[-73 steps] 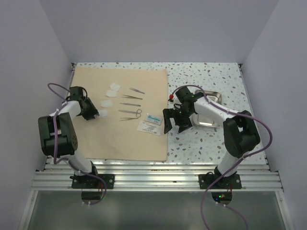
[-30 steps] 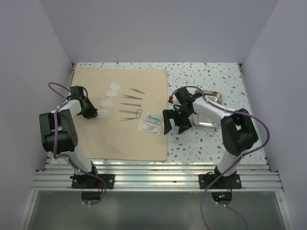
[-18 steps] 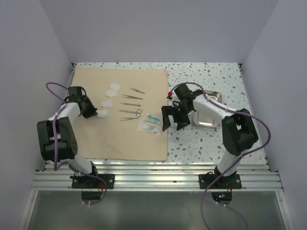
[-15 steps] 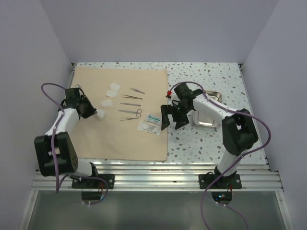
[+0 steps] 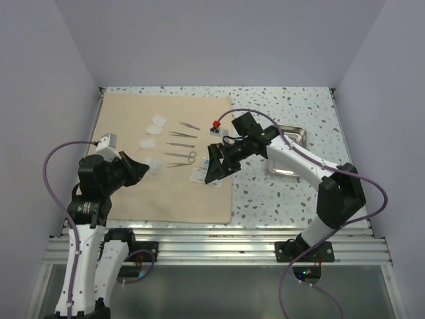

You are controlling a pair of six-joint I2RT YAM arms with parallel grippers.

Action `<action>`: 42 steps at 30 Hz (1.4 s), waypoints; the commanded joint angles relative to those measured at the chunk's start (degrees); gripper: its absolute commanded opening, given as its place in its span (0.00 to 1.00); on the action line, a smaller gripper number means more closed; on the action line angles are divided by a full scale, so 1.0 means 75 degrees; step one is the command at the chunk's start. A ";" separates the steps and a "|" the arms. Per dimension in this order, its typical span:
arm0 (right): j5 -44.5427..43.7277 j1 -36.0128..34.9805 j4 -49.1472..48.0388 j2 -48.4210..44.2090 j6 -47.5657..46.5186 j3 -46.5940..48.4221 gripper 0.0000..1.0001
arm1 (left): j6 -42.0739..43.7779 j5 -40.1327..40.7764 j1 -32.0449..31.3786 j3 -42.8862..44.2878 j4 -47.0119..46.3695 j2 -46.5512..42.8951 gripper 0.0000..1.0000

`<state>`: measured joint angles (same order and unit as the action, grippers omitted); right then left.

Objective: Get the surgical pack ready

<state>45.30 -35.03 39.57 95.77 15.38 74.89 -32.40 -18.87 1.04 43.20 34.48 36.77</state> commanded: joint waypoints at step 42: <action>0.2995 -0.3228 -0.2100 0.0954 -0.0105 0.1581 0.52 | 0.0008 -0.4737 0.0201 0.0884 0.3747 -0.3228 0.00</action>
<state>65.80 -58.78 24.71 103.57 15.20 87.59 -30.87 -52.36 2.17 47.79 63.92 12.67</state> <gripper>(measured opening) 0.586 0.010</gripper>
